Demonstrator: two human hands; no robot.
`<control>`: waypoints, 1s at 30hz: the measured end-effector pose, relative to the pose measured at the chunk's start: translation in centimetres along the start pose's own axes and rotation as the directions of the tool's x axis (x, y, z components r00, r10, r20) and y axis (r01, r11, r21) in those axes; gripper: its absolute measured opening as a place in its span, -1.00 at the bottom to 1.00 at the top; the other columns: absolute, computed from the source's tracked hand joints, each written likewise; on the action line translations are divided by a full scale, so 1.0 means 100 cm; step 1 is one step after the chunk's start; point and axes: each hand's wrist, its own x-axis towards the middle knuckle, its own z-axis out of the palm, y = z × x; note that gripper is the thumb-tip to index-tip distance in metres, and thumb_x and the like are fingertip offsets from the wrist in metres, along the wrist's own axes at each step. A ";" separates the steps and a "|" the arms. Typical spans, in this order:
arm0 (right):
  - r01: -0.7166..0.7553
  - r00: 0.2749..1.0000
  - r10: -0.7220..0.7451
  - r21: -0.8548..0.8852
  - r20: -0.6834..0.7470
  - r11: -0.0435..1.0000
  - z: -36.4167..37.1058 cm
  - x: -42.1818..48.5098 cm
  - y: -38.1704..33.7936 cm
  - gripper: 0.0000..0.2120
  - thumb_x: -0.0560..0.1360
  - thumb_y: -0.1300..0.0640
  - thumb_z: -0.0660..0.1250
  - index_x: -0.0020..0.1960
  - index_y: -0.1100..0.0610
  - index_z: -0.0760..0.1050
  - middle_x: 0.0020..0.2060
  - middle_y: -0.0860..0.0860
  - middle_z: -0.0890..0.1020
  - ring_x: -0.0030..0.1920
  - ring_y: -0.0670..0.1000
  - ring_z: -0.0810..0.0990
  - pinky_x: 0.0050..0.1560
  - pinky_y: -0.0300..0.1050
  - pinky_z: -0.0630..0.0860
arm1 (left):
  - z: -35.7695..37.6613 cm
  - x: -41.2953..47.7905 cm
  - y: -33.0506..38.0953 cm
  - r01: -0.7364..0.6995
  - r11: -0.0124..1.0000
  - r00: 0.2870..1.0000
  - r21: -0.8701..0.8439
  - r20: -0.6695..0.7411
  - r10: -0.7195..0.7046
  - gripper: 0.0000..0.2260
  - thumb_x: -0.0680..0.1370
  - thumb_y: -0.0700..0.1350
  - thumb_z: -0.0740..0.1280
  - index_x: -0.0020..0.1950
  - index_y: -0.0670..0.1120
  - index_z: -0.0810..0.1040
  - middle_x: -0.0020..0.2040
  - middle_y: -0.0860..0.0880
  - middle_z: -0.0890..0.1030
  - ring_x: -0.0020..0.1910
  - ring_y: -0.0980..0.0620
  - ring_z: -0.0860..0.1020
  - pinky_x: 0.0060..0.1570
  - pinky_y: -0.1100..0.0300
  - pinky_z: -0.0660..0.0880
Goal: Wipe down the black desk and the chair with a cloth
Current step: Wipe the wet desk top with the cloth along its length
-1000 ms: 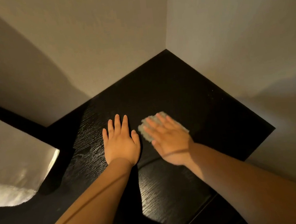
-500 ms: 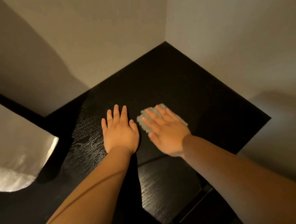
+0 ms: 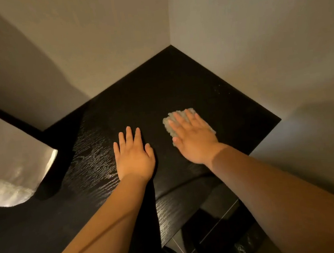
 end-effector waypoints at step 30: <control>-0.146 0.988 0.148 -0.039 0.051 0.988 -0.021 0.020 0.103 -0.39 0.72 -0.17 -0.17 0.69 -0.01 -0.27 0.69 0.01 -0.22 0.66 0.14 -0.27 0.65 0.11 -0.25 | 0.014 0.000 0.072 0.071 0.993 0.988 0.098 0.128 -0.083 -0.25 0.67 0.23 -0.06 0.73 -0.19 -0.12 0.72 -0.23 -0.17 0.70 -0.22 -0.23 0.63 -0.29 -0.21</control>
